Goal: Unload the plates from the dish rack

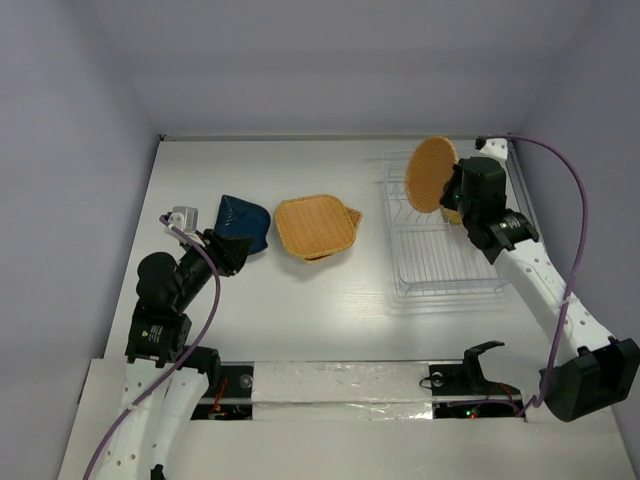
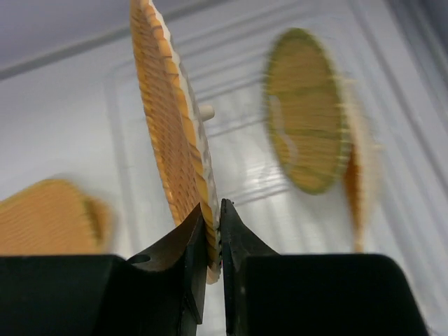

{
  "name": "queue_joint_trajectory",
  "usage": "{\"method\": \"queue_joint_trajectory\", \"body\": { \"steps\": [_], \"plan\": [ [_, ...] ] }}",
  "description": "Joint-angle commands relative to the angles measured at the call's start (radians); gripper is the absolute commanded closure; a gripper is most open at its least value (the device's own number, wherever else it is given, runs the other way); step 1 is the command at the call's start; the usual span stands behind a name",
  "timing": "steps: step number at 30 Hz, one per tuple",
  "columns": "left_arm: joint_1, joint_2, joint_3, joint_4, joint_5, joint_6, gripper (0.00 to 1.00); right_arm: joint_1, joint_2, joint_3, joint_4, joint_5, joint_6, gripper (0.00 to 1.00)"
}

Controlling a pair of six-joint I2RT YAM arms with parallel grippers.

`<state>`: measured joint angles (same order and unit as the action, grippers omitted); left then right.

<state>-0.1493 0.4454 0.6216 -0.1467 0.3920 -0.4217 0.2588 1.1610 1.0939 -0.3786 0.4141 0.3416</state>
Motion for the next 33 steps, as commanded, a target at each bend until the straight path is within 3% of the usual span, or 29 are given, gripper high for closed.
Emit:
{"method": "queue_joint_trajectory", "body": {
  "steps": [1, 8, 9, 12, 19, 23, 33],
  "plan": [
    [-0.004, 0.007, -0.01, 0.056, 0.013, -0.005, 0.69, 0.074, -0.034, 0.061, 0.122, -0.1, 0.071, 1.0],
    [-0.004, 0.004, -0.008, 0.056, 0.011, -0.005, 0.69, 0.12, -0.04, -0.06, 0.358, -0.381, 0.195, 1.0],
    [-0.004, 0.003, -0.008, 0.056, 0.011, -0.005, 0.69, 0.12, -0.005, -0.075, 0.406, -0.47, 0.247, 1.0],
    [-0.004, 0.004, -0.008, 0.055, 0.011, -0.005, 0.69, 0.172, 0.099, -0.104, 0.515, -0.532, 0.333, 1.0],
    [-0.004, 0.001, -0.008, 0.052, 0.005, -0.005, 0.69, 0.278, 0.325, -0.097, 0.697, -0.607, 0.49, 1.0],
    [-0.004, 0.003, -0.008, 0.052, 0.005, -0.005, 0.69, 0.333, 0.42, -0.057, 0.716, -0.61, 0.526, 1.0],
    [-0.004, 0.003, -0.008, 0.052, 0.005, -0.005, 0.69, 0.342, 0.493, -0.118, 0.803, -0.587, 0.593, 0.91]
  ]
}}
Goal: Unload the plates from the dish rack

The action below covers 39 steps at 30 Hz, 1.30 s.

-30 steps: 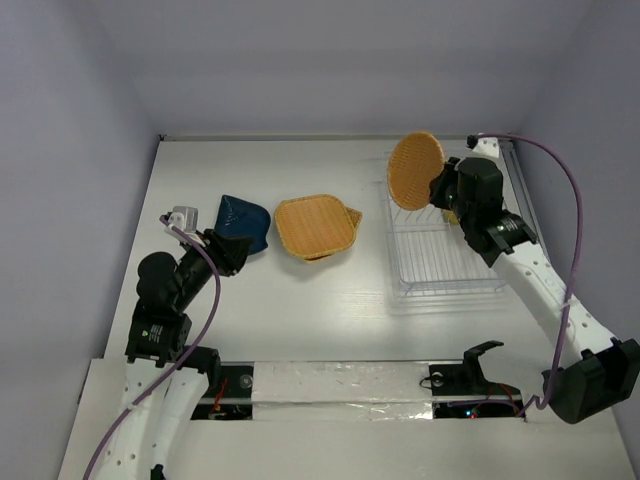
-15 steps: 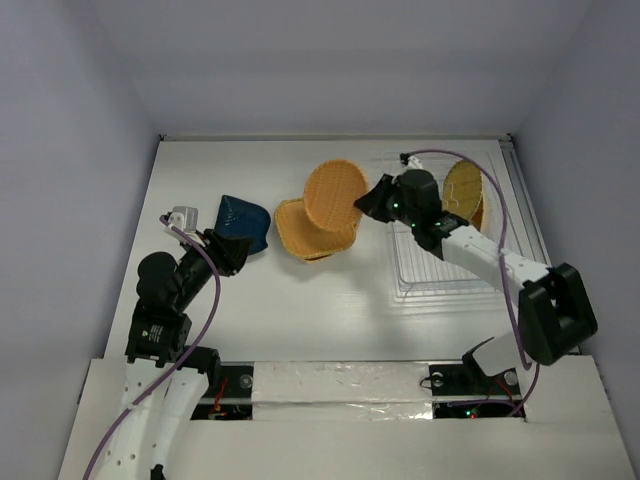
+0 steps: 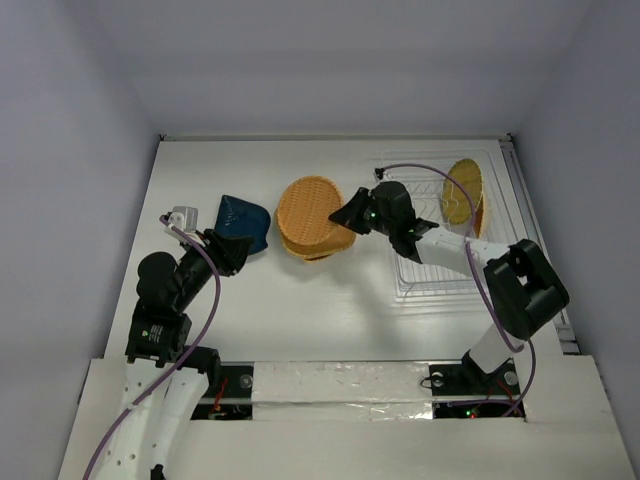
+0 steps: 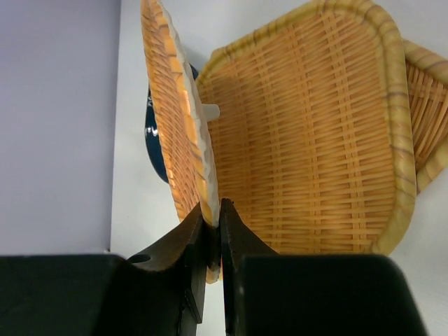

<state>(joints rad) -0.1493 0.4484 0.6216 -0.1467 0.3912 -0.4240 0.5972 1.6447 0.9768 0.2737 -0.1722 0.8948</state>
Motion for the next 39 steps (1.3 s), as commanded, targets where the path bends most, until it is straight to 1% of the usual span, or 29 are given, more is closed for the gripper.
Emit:
{"method": "queue_joint_trajectory", "body": {
  "steps": [1, 7, 12, 15, 18, 19, 20, 22, 24, 26, 27, 28, 29, 30, 31, 34, 36, 37, 38, 39],
  "plan": [
    [-0.004, 0.001, -0.008, 0.053, 0.006, -0.001, 0.69, 0.004, 0.015, -0.003, 0.154, -0.001, 0.039, 0.9],
    [-0.004, -0.001, -0.008, 0.053, 0.006, -0.002, 0.69, 0.004, 0.032, -0.015, 0.13, 0.002, 0.02, 0.83],
    [-0.004, -0.004, -0.008, 0.052, 0.005, -0.002, 0.69, 0.004, 0.035, -0.032, 0.111, 0.005, 0.001, 0.79],
    [-0.004, -0.004, -0.008, 0.052, 0.005, -0.002, 0.69, 0.015, 0.02, -0.033, 0.078, 0.037, -0.025, 0.74],
    [-0.004, -0.004, -0.008, 0.052, 0.005, -0.004, 0.69, 0.024, 0.018, -0.021, 0.025, 0.057, -0.049, 0.63],
    [-0.004, -0.005, -0.008, 0.052, 0.003, -0.002, 0.69, 0.024, 0.015, -0.02, 0.018, 0.066, -0.057, 0.52],
    [-0.004, -0.004, -0.008, 0.052, 0.003, -0.002, 0.69, 0.035, 0.015, -0.017, -0.005, 0.074, -0.063, 0.5],
    [-0.004, -0.008, -0.008, 0.052, 0.001, -0.004, 0.69, 0.044, 0.009, -0.015, -0.036, 0.1, -0.08, 0.4],
    [-0.004, -0.008, -0.01, 0.052, 0.001, -0.004, 0.69, 0.053, 0.003, -0.009, -0.059, 0.117, -0.094, 0.35],
    [-0.004, -0.011, -0.008, 0.052, 0.001, -0.002, 0.69, 0.062, -0.011, 0.002, -0.102, 0.151, -0.114, 0.25],
    [-0.004, -0.011, -0.008, 0.052, 0.001, -0.002, 0.69, 0.073, -0.019, 0.005, -0.12, 0.161, -0.129, 0.24],
    [-0.004, -0.011, -0.008, 0.052, 0.001, -0.004, 0.69, 0.085, -0.026, 0.008, -0.152, 0.178, -0.138, 0.19],
    [-0.004, -0.01, -0.008, 0.052, 0.001, -0.002, 0.69, 0.085, -0.045, 0.013, -0.172, 0.203, -0.151, 0.17],
    [-0.004, -0.011, -0.008, 0.052, 0.001, -0.002, 0.69, 0.096, -0.052, 0.026, -0.2, 0.217, -0.161, 0.12],
    [-0.004, -0.013, -0.008, 0.05, 0.005, -0.004, 0.69, 0.107, -0.062, 0.033, -0.247, 0.244, -0.184, 0.11],
    [-0.004, -0.019, -0.01, 0.052, 0.003, -0.004, 0.69, 0.118, -0.115, 0.033, -0.277, 0.279, -0.207, 0.1],
    [-0.004, -0.02, -0.008, 0.052, 0.005, -0.004, 0.69, 0.118, -0.155, 0.033, -0.332, 0.275, -0.221, 0.1],
    [-0.004, -0.02, -0.008, 0.052, 0.003, -0.004, 0.69, 0.127, -0.169, 0.036, -0.343, 0.28, -0.237, 0.14],
    [-0.004, -0.02, -0.01, 0.052, 0.002, -0.004, 0.69, 0.127, -0.186, 0.036, -0.369, 0.29, -0.247, 0.2],
    [-0.004, -0.022, -0.008, 0.052, 0.001, -0.002, 0.69, 0.127, -0.222, 0.039, -0.392, 0.313, -0.258, 0.31]
  ]
}}
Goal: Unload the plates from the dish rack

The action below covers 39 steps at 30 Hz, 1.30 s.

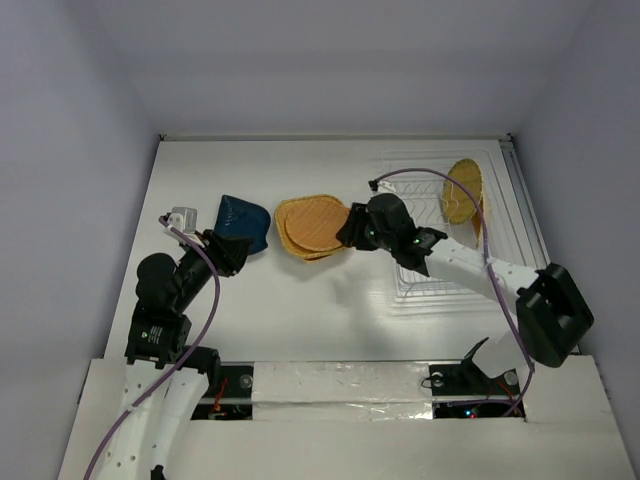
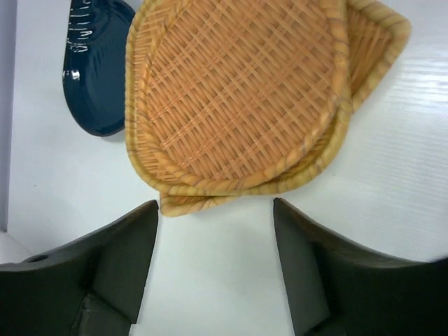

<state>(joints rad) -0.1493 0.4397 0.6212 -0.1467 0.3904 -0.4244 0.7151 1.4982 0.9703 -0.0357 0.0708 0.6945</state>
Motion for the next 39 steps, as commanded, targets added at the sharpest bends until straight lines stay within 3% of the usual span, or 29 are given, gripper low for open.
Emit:
{"method": "queue_joint_trajectory", "body": {
  "steps": [1, 2, 3, 7, 12, 15, 16, 19, 24, 30, 39],
  "plan": [
    [-0.004, -0.013, -0.008, 0.052, 0.002, -0.004, 0.69, 0.009, -0.099, 0.047, -0.107, 0.169, -0.065, 0.74],
    [-0.004, -0.013, -0.008, 0.052, 0.001, -0.004, 0.69, 0.009, -0.124, 0.053, -0.159, 0.234, -0.07, 0.91],
    [-0.004, -0.016, -0.008, 0.052, 0.001, -0.002, 0.69, -0.003, -0.148, 0.056, -0.183, 0.285, -0.078, 1.0],
    [-0.004, -0.018, -0.008, 0.052, 0.002, -0.002, 0.69, -0.13, -0.265, 0.082, -0.273, 0.457, -0.134, 1.0],
    [-0.004, -0.027, -0.008, 0.052, 0.005, -0.004, 0.69, -0.391, -0.302, 0.091, -0.26, 0.451, -0.202, 1.0],
    [-0.013, -0.032, -0.008, 0.052, 0.004, -0.002, 0.69, -0.494, -0.25, 0.111, -0.254, 0.509, -0.231, 0.76],
    [-0.013, -0.033, -0.008, 0.052, 0.007, -0.001, 0.69, -0.523, -0.233, 0.125, -0.242, 0.559, -0.239, 0.52],
    [-0.013, -0.042, -0.008, 0.052, 0.004, -0.002, 0.68, -0.575, -0.161, 0.156, -0.219, 0.537, -0.263, 0.46],
    [-0.033, -0.062, -0.005, 0.044, -0.012, -0.001, 0.68, -0.632, -0.064, 0.197, -0.196, 0.534, -0.291, 0.44],
    [-0.067, -0.073, -0.003, 0.042, -0.016, -0.002, 0.68, -0.654, 0.03, 0.219, -0.208, 0.572, -0.319, 0.46],
    [-0.088, -0.078, -0.002, 0.039, -0.021, -0.002, 0.68, -0.654, 0.034, 0.194, -0.165, 0.636, -0.392, 0.68]
  ]
}}
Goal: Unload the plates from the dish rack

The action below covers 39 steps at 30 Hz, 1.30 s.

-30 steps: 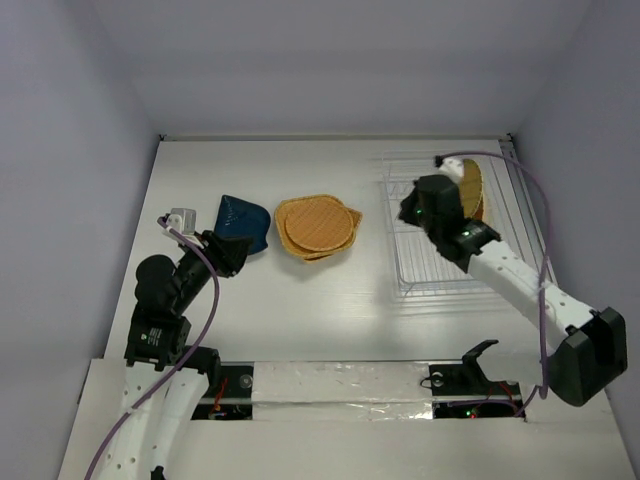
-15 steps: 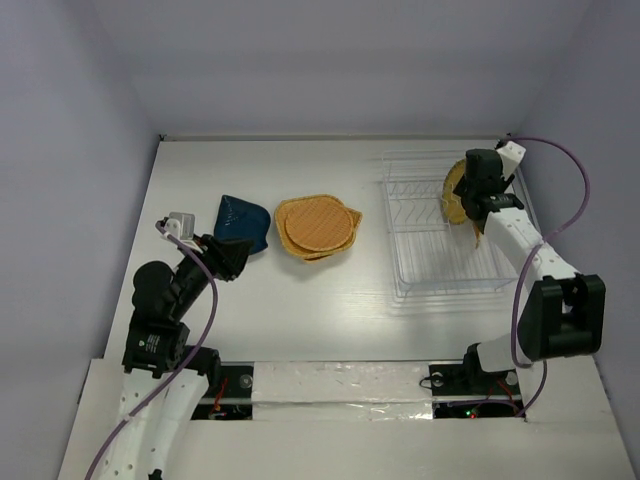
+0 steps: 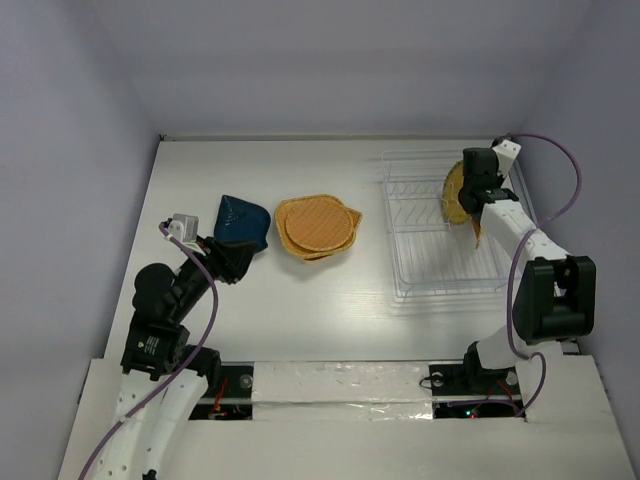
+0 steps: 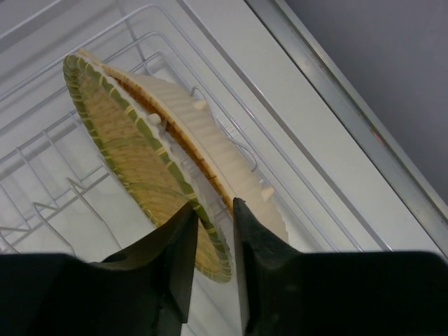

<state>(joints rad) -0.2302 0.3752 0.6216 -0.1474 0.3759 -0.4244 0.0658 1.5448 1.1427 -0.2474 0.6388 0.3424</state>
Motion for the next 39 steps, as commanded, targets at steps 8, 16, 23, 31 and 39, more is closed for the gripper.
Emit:
{"method": "queue_joint_trajectory", "body": {
  "steps": [8, 16, 23, 31, 39],
  "plan": [
    [-0.017, -0.015, -0.003, 0.04, -0.009, -0.001, 0.68, 0.037, -0.017, 0.023, 0.043, 0.119, -0.088, 0.92],
    [-0.017, -0.012, -0.002, 0.039, -0.017, -0.002, 0.68, 0.101, -0.074, 0.032, 0.04, 0.156, -0.124, 1.0],
    [-0.017, -0.007, -0.003, 0.039, -0.019, -0.002, 0.68, 0.167, -0.152, 0.013, 0.094, 0.215, -0.187, 1.0],
    [-0.017, -0.001, -0.002, 0.037, -0.025, -0.004, 0.68, 0.213, -0.253, -0.001, 0.079, 0.197, -0.12, 1.0],
    [-0.017, 0.001, -0.002, 0.035, -0.034, -0.002, 0.67, 0.233, -0.494, -0.098, 0.115, -0.229, 0.032, 1.0]
  ]
}}
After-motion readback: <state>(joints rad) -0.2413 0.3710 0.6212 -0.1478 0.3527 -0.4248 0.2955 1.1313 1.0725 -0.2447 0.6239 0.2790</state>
